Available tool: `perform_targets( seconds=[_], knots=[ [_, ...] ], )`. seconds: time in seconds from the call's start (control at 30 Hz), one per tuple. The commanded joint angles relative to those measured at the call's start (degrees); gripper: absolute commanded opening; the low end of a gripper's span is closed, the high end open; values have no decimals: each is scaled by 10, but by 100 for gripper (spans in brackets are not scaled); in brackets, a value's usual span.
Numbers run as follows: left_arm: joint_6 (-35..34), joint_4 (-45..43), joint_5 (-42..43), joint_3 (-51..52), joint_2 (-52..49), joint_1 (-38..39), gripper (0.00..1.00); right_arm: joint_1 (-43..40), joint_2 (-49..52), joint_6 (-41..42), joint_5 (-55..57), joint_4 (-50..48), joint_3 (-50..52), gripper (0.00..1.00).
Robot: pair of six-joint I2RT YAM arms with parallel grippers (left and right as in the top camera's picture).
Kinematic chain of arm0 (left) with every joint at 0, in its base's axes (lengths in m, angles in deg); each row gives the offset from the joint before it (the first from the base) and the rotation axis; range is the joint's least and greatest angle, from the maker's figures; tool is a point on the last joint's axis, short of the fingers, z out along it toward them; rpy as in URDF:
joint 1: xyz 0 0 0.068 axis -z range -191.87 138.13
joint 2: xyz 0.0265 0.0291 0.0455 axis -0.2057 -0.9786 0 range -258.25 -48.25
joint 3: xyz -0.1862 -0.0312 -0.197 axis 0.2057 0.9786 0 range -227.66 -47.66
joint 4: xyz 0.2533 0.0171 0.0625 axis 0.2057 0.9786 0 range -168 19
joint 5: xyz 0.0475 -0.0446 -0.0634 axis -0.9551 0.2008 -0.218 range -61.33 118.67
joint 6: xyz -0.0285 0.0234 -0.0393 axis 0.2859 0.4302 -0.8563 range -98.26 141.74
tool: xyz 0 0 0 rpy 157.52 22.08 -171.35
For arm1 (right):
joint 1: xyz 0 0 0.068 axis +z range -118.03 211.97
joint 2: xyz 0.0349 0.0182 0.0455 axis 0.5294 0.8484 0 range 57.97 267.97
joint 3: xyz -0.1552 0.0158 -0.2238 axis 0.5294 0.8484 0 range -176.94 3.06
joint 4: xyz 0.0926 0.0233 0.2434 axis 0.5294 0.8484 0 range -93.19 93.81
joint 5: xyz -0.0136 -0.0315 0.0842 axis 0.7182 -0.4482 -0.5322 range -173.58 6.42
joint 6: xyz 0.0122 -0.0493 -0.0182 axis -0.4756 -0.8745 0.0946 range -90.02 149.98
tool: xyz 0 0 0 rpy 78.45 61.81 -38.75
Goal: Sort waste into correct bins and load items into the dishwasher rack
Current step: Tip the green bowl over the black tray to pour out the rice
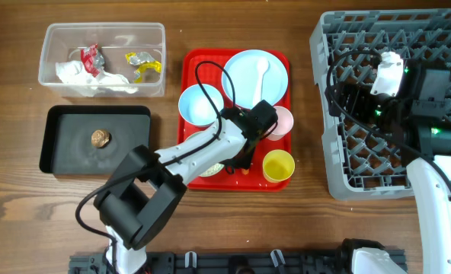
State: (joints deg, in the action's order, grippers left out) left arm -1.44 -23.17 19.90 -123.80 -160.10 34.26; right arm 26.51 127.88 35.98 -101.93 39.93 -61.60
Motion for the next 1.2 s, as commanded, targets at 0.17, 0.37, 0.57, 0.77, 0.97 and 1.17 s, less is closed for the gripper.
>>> perform_targets(
  seconds=[0.17, 0.37, 0.57, 0.77, 0.97, 1.17],
  knots=[
    [-15, 14, -39, -10, 34, 0, 4, -2, 1, 1, 5, 0, -5, 100],
    [-32, 65, 8, -32, 190, -112, 4, -2, 1, 0, 5, 0, -5, 100],
    [6, 86, 103, -14, 228, -340, 4, -2, 1, 0, 6, 0, -5, 100],
    [211, 49, 447, 41, 228, -583, 4, -2, 1, 0, 6, 0, -5, 100],
    [355, 45, 659, 88, 223, -732, 4, -2, 1, 0, 5, 0, -5, 100],
    [471, 32, 853, 157, 156, -802, 4, -2, 1, 0, 6, 1, -5, 100]
  ],
)
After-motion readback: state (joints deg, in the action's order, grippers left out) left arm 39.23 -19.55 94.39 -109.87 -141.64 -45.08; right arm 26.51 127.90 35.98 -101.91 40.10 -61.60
